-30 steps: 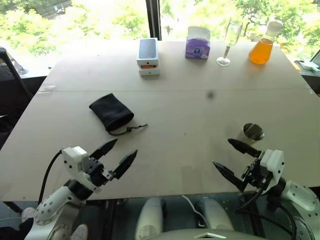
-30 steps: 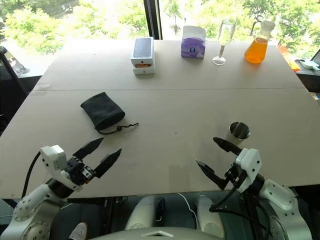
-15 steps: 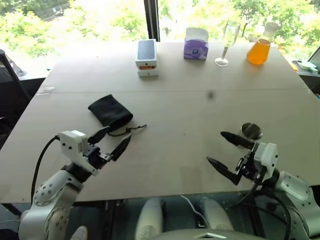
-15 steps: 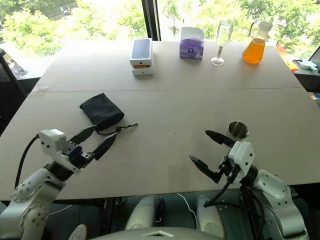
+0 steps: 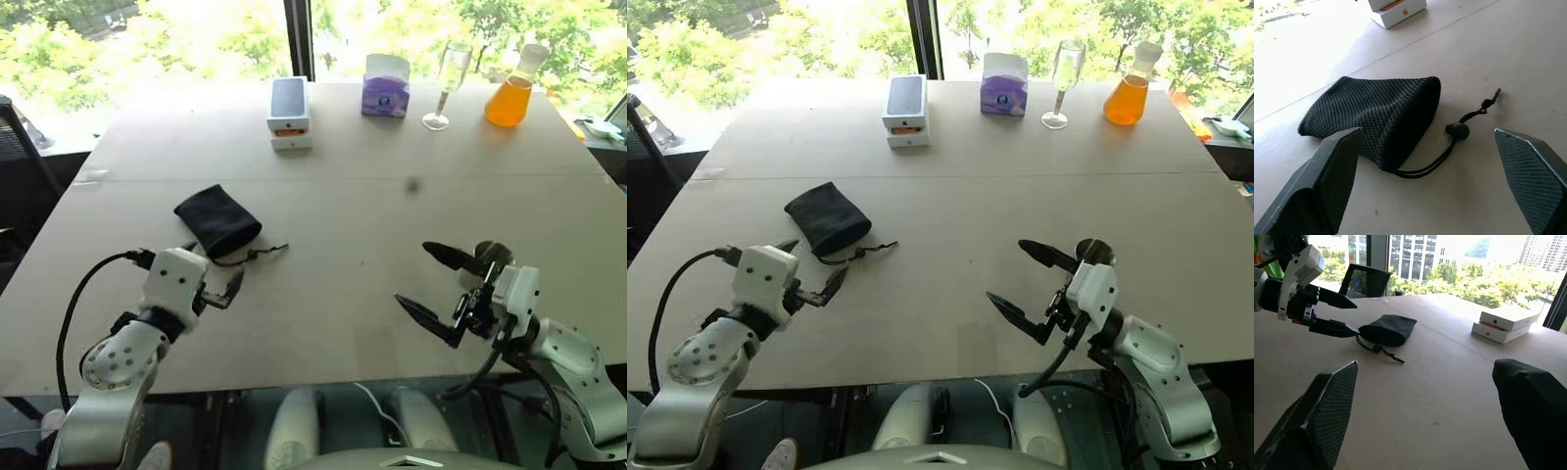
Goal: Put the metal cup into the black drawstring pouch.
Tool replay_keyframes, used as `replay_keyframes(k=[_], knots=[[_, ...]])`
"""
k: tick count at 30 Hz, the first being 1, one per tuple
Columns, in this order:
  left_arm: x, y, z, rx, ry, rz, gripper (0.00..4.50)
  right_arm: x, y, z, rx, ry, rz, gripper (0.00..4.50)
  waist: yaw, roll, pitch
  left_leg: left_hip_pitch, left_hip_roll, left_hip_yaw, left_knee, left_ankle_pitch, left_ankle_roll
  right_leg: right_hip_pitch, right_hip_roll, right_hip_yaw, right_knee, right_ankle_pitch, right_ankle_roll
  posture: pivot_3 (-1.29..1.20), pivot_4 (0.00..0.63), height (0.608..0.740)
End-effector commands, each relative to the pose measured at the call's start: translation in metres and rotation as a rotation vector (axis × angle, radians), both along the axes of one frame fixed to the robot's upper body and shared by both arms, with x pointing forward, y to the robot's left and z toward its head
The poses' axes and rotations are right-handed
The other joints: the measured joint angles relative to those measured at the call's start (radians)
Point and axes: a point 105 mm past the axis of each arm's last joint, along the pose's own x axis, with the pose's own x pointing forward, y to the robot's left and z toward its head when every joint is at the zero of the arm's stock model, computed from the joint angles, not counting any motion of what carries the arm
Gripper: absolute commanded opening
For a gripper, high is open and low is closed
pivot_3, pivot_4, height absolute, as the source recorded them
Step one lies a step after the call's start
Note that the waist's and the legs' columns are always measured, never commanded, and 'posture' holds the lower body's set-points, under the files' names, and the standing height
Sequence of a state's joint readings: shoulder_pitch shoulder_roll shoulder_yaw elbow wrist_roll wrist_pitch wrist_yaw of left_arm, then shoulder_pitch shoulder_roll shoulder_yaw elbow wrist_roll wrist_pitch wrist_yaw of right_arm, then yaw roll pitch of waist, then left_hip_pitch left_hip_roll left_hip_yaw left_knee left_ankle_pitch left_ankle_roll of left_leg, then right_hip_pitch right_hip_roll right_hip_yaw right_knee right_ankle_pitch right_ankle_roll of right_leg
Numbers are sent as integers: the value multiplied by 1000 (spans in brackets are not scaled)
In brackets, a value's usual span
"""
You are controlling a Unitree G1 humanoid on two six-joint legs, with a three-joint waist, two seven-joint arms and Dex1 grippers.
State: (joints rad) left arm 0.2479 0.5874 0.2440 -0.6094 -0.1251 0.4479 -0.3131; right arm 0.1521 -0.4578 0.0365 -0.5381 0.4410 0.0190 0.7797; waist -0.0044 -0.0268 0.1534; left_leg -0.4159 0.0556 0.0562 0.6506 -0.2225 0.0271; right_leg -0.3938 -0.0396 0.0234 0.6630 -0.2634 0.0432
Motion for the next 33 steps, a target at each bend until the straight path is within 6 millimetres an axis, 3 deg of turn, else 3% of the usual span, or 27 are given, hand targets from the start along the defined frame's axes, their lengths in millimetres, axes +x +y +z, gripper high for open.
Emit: replay_keyframes(k=[1,9,14,22,29,33], knots=[[2,-4,13,80,-43,30,4500,-2,3,8,10,-37,13,4492,0,0,0,0,0,0,0,0,0,0,0,0,0,0,0,0,150,740],[13,-2,9,146,-33,85,4500,-1,5,6,-2,-40,8,4492,0,0,0,0,0,0,0,0,0,0,0,0,0,0,0,0,150,740],[21,14,9,196,-25,169,4500,-1,5,4,-9,-37,10,4492,0,0,0,0,0,0,-1,0,0,-1,0,0,0,0,0,0,150,740],[37,4,0,308,-71,208,4500,-2,5,5,-16,-41,2,4492,1,0,0,0,0,0,-1,0,0,-1,0,0,0,1,1,0,150,740],[55,-8,7,355,-100,223,4500,-5,6,7,-17,-38,-5,4492,5,0,0,0,0,1,-1,0,0,-1,-1,0,0,1,2,0,150,740],[63,-2,11,408,-68,254,4500,-4,5,7,-16,-30,-7,4492,4,0,0,0,0,1,-1,0,0,-1,0,0,0,1,3,0,150,740]])
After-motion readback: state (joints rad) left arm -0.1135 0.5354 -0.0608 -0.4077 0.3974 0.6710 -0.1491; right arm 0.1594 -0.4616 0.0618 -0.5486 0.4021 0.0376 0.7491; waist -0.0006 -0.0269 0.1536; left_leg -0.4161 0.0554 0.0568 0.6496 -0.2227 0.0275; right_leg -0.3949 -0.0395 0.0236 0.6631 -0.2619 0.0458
